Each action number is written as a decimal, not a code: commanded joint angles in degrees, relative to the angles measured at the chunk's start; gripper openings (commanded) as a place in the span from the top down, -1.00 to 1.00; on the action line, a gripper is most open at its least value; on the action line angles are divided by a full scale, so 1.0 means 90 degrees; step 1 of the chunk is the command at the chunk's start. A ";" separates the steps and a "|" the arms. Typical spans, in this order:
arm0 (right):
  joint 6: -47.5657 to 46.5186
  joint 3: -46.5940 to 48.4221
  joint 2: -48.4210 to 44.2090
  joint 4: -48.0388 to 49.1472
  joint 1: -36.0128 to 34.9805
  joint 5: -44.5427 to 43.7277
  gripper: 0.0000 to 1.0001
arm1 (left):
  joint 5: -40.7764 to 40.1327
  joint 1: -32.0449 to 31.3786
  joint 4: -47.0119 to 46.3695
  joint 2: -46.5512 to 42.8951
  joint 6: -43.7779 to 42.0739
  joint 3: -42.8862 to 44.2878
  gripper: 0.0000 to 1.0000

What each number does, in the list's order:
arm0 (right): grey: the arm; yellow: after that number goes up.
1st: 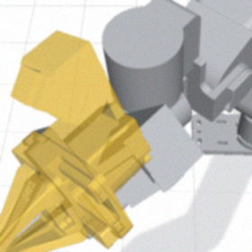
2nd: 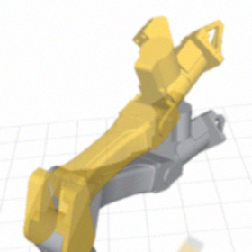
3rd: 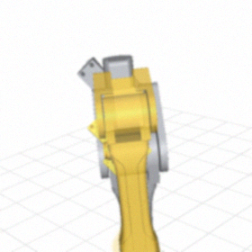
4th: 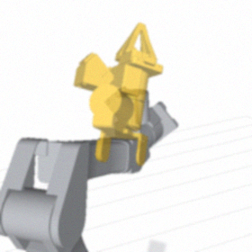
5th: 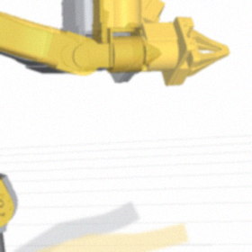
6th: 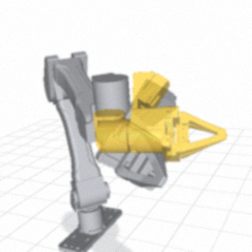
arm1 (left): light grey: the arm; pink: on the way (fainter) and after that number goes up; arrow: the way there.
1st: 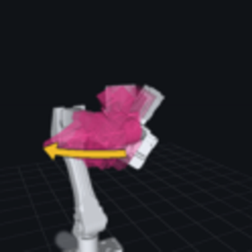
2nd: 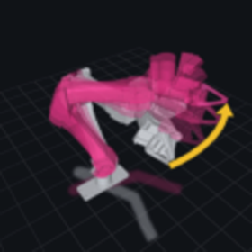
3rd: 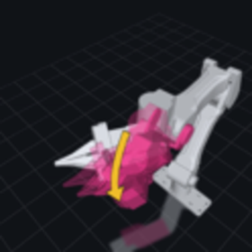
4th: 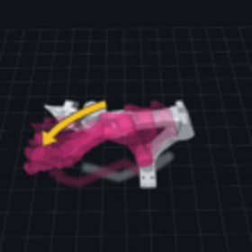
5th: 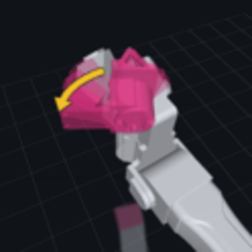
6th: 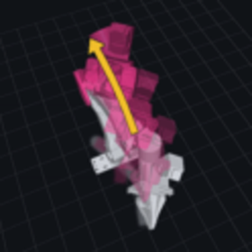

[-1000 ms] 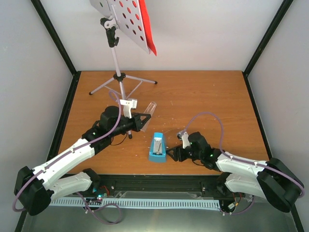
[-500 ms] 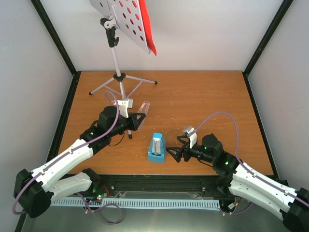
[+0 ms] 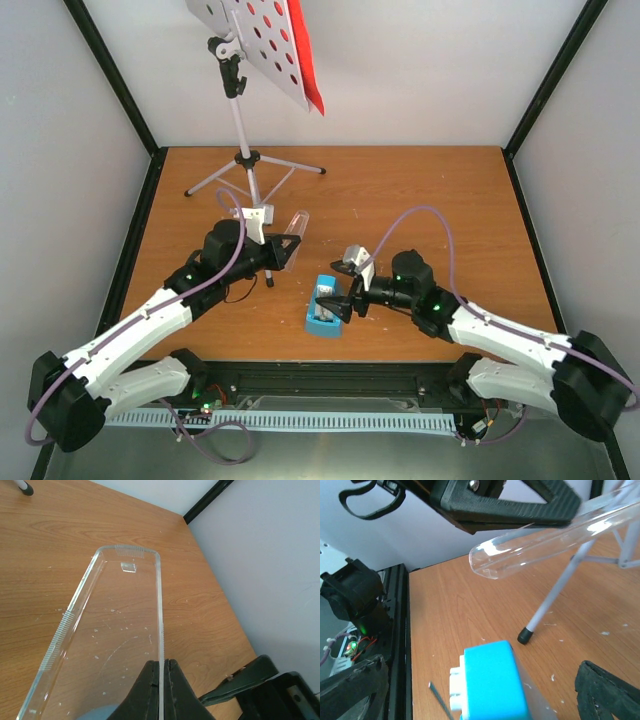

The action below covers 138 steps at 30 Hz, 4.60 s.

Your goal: Pack up the instrument practice props

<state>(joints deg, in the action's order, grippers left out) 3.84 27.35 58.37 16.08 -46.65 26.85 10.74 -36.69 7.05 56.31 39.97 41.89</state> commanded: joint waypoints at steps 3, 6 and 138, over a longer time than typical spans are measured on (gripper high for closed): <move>-0.0495 0.0056 0.0786 0.1271 -0.0040 0.0702 -1.00 | 0.0156 0.0033 -0.0177 -0.0150 0.0215 -0.0060 0.99; -0.0638 -0.0093 0.0918 0.1416 -0.0038 0.0444 -0.99 | 0.0210 0.0036 -0.0179 -0.0153 0.0237 -0.0114 0.99; 0.0051 0.0670 0.1862 0.0245 -0.0031 -0.0888 -1.00 | 0.1632 0.0033 -0.0920 0.0647 0.0011 -0.0557 0.99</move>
<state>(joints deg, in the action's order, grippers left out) 5.80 34.22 78.37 18.22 -46.65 18.28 25.52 -36.10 -0.38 62.52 40.53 36.97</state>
